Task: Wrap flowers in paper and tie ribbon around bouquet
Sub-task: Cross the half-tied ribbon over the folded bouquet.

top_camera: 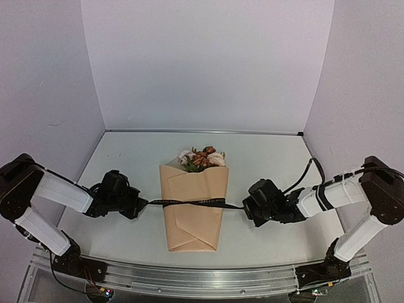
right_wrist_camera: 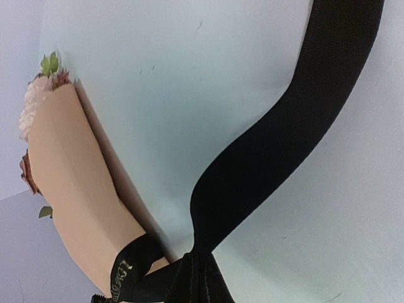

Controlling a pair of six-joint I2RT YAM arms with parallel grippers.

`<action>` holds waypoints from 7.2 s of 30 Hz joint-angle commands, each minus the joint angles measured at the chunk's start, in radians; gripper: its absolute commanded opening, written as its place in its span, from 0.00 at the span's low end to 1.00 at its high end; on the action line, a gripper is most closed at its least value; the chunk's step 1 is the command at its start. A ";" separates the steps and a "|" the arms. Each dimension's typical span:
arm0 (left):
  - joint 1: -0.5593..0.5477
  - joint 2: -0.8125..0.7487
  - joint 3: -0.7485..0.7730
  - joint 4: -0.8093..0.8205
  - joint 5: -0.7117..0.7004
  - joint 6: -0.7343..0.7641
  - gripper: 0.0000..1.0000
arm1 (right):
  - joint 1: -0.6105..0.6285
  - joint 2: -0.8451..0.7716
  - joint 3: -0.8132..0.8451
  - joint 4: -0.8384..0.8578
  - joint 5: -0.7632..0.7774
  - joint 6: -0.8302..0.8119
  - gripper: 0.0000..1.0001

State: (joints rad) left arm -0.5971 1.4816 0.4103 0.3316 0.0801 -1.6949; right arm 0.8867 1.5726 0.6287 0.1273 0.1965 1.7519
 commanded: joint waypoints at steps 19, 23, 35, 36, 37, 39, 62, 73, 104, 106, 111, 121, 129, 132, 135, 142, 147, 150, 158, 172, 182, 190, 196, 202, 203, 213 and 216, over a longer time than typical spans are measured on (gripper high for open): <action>0.722 -0.056 0.112 -0.480 0.209 0.664 0.00 | -0.390 -0.489 -0.338 -0.355 0.100 -0.130 0.00; 0.799 -0.046 0.186 -0.511 0.228 0.694 0.00 | -0.437 -0.609 -0.345 -0.453 0.110 -0.168 0.00; 0.876 0.118 0.424 -0.504 0.290 0.722 0.00 | -0.458 -0.662 -0.312 -0.561 0.083 -0.253 0.00; 0.879 0.118 0.422 -0.512 0.277 0.729 0.00 | -0.469 -0.632 -0.306 -0.563 0.064 -0.269 0.00; 0.890 0.123 0.417 -0.518 0.274 0.734 0.00 | -0.492 -0.604 -0.304 -0.562 0.042 -0.286 0.00; 0.927 0.133 0.392 -0.515 0.290 0.732 0.00 | -0.552 -0.560 -0.310 -0.546 -0.004 -0.323 0.00; 0.845 0.079 0.310 -0.579 0.228 0.780 0.01 | -0.668 -0.473 -0.164 -0.539 -0.188 -0.527 0.14; 0.825 -0.028 0.330 -0.657 0.215 0.834 0.63 | -0.457 -0.452 -0.031 -0.603 -0.137 -0.540 0.56; 0.345 0.144 0.197 -0.365 0.367 0.687 0.20 | 0.239 0.593 1.032 -0.279 -0.571 -0.815 0.25; 0.346 0.165 0.187 -0.370 0.334 0.668 0.16 | 0.247 0.579 0.975 -0.266 -0.557 -0.825 0.25; 0.351 0.190 0.164 -0.359 0.303 0.640 0.11 | 0.256 0.612 0.896 -0.256 -0.537 -0.816 0.24; 0.352 0.185 0.183 -0.400 0.277 0.662 0.08 | 0.255 0.546 0.921 -0.233 -0.543 -0.840 0.27; 0.350 0.130 0.236 -0.458 0.282 0.728 0.08 | 0.242 0.421 0.963 -0.398 -0.423 -0.945 0.39; 0.351 0.101 0.257 -0.490 0.278 0.761 0.07 | 0.241 0.458 0.977 -0.429 -0.420 -0.971 0.38; 0.350 0.073 0.272 -0.517 0.280 0.786 0.07 | 0.241 0.511 0.986 -0.443 -0.404 -0.980 0.37; 0.351 0.050 0.274 -0.534 0.292 0.809 0.03 | 0.241 0.609 0.984 -0.451 -0.409 -0.954 0.27; 0.351 0.039 0.287 -0.547 0.308 0.827 0.00 | 0.242 0.586 1.013 -0.510 -0.361 -0.968 0.29; 0.351 0.009 0.295 -0.565 0.318 0.844 0.00 | 0.243 0.553 1.052 -0.562 -0.325 -0.974 0.37; 0.342 -0.148 0.288 -0.654 0.344 0.969 0.25 | 0.284 0.549 1.173 -0.687 -0.147 -0.967 0.52; 0.128 -0.279 0.059 -0.266 0.287 0.317 0.58 | 0.213 0.208 0.700 -0.589 0.047 -0.681 0.64; -0.086 -0.103 0.010 0.025 0.118 -0.095 0.64 | 0.148 0.033 0.307 -0.370 0.027 -0.371 0.69; -0.115 0.053 0.026 0.177 0.084 -0.251 0.66 | 0.112 -0.031 0.160 -0.272 0.027 -0.285 0.67; -0.136 0.149 0.053 0.234 0.084 -0.293 0.60 | 0.112 -0.017 0.168 -0.234 0.009 -0.303 0.66; -0.098 0.148 0.079 0.155 0.086 -0.157 0.27 | 0.112 0.030 0.302 -0.312 -0.002 -0.466 0.64; -0.089 0.145 0.094 0.133 0.095 -0.097 0.19 | 0.112 0.040 0.327 -0.324 -0.005 -0.493 0.64; -0.076 0.100 0.247 -0.087 0.133 0.252 0.00 | 0.105 0.143 0.405 -0.312 -0.102 -0.484 0.65; -0.077 0.089 0.248 -0.101 0.136 0.270 0.00 | 0.089 0.190 0.380 -0.213 -0.187 -0.396 0.64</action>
State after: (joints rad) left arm -0.6746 1.6097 0.6310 0.3024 0.2033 -1.5284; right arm 0.9920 1.6999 1.0276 -0.1703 0.1064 1.2679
